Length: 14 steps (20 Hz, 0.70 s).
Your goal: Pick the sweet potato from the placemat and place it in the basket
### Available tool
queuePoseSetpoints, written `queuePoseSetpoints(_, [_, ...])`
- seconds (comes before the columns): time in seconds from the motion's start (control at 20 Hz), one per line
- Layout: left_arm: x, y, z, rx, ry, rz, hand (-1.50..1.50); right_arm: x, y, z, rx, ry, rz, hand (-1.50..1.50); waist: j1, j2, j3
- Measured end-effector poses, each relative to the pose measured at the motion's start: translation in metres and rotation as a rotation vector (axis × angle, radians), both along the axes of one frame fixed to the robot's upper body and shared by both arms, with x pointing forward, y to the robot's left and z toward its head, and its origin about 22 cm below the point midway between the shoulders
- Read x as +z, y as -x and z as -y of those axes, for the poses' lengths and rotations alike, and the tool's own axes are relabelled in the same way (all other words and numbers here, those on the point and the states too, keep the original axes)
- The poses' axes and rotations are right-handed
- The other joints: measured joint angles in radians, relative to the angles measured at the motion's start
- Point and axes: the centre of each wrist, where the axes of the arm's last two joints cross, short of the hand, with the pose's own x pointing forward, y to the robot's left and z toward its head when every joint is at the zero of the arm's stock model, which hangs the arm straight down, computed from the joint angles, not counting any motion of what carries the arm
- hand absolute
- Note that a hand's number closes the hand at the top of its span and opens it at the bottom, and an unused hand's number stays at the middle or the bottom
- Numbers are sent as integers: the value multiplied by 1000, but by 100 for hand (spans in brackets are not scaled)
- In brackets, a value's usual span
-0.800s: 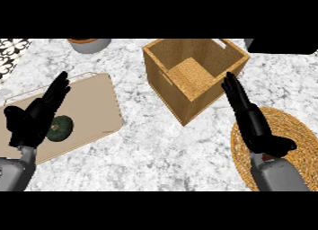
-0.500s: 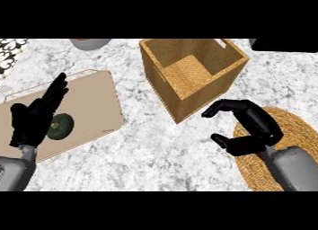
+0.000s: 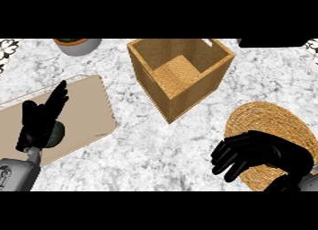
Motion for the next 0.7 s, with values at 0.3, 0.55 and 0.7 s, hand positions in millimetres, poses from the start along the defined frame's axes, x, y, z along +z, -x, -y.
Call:
queuePoseSetpoints(0.3, [-1,-2,-4,21,-12,-12,0,73,-5,40,-137,298,429,-150,-16,-6,-3])
queuePoseSetpoints(0.55, [-5,-2,-2,18,-11,-14,0,130,2,60,-118,640,648,-150,-11,-6,-6])
queuePoseSetpoints(0.7, [-6,-2,3,10,-10,-15,0,144,8,69,-77,829,680,-150,-3,-3,-6])
